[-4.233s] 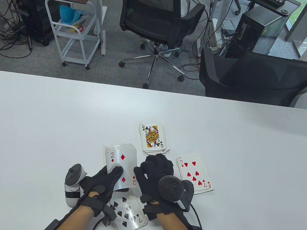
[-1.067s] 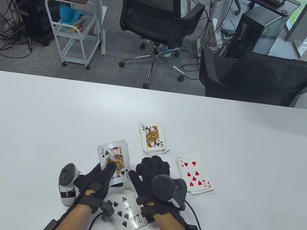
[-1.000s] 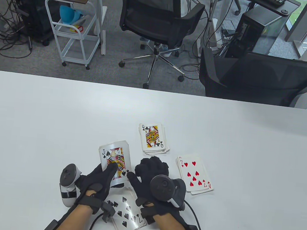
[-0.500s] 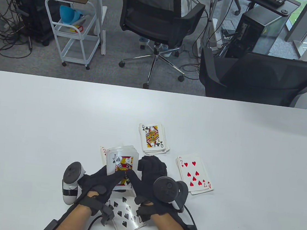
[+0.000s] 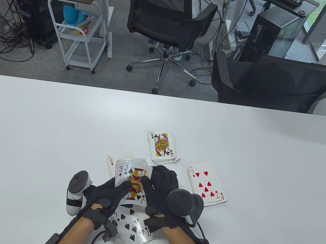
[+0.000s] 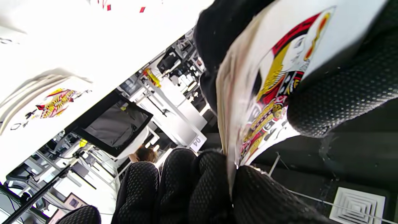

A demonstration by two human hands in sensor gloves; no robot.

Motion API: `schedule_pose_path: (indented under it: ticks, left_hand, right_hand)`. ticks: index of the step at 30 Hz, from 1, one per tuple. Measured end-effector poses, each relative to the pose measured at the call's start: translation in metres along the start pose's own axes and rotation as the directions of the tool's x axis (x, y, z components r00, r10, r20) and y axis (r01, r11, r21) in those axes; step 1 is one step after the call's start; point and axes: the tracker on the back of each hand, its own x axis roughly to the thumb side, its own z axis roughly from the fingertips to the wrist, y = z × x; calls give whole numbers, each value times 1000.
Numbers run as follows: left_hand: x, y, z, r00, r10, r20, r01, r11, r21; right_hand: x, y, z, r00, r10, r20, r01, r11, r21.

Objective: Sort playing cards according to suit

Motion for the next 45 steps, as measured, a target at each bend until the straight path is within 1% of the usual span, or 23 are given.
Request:
schedule_pose_path:
  ticks: [5,7,10,12,14,16,18,19,21,22,23,24,25,26,28,30,31,33,34,38,42,44,45]
  left_hand:
    - [-2,1,0,998,67,-9,-67,998,-12]
    - [-3,3,1,996,84,-17,-84,996,15]
    - [-2,8,3,996,87,-5,-86,994,69]
    - [2,15,7,995,100,30,-103,987,125]
    - [5,22,10,993,95,71,-107,978,181]
    - [7,28,13,993,69,96,-90,967,236]
    - [6,32,14,993,46,108,-75,958,278]
    - [6,33,15,993,46,113,-77,954,290]
    - [6,40,17,989,32,146,-83,930,357]
    - [6,41,18,988,29,149,-83,925,370]
    - [7,45,19,986,30,162,-92,917,389]
    - [7,45,20,985,34,167,-98,914,393]
    - [6,47,20,982,50,180,-120,908,401]
    - [6,47,21,981,62,181,-131,908,398]
    - [6,46,21,982,59,181,-127,910,394]
    - [7,45,20,983,50,178,-116,915,385]
    - [7,45,20,983,49,178,-115,917,381]
    - [7,44,19,983,50,176,-113,922,372]
    - [6,43,19,984,51,173,-113,923,368]
    - [4,39,16,987,47,155,-98,937,336]
    - [7,30,12,991,4,134,-39,965,259]
    - [9,28,9,993,-15,118,-11,975,223]
    - [10,26,8,995,-6,101,-17,975,224]
  right_hand:
    - [-10,-6,-2,998,-35,-54,33,999,-35]
    - [-17,-11,-4,992,-66,-107,65,998,-16]
    - [-23,-16,-6,986,-54,-161,57,998,14]
    - [-28,-21,-9,977,-38,-211,56,995,79]
    - [-30,-22,-10,968,-38,-247,66,992,107]
    - [-30,-22,-10,964,-17,-265,59,986,153]
    - [-28,-20,-10,964,-1,-267,50,983,174]
    - [-27,-18,-11,963,21,-269,41,974,223]
    - [-24,-9,-11,956,94,-277,32,907,419]
    - [-23,-7,-11,957,102,-271,36,887,460]
    - [-20,2,-9,960,109,-259,55,830,555]
    - [-19,4,-9,959,113,-258,61,811,581]
    - [-16,10,-6,959,128,-252,65,768,637]
    - [-10,20,-3,963,167,-211,27,722,692]
    - [-3,32,1,962,227,-152,-47,687,725]
    - [2,44,5,952,288,-105,-126,681,721]
    - [5,51,8,935,350,-65,-201,668,716]
    - [8,62,14,877,480,-14,-336,634,697]
    - [9,65,15,855,519,14,-382,611,693]
    - [10,67,16,829,559,28,-430,603,671]
    - [11,51,9,851,525,-13,-409,678,610]
    - [11,37,4,877,478,-45,-381,750,540]
    - [11,30,2,891,451,-58,-365,785,500]
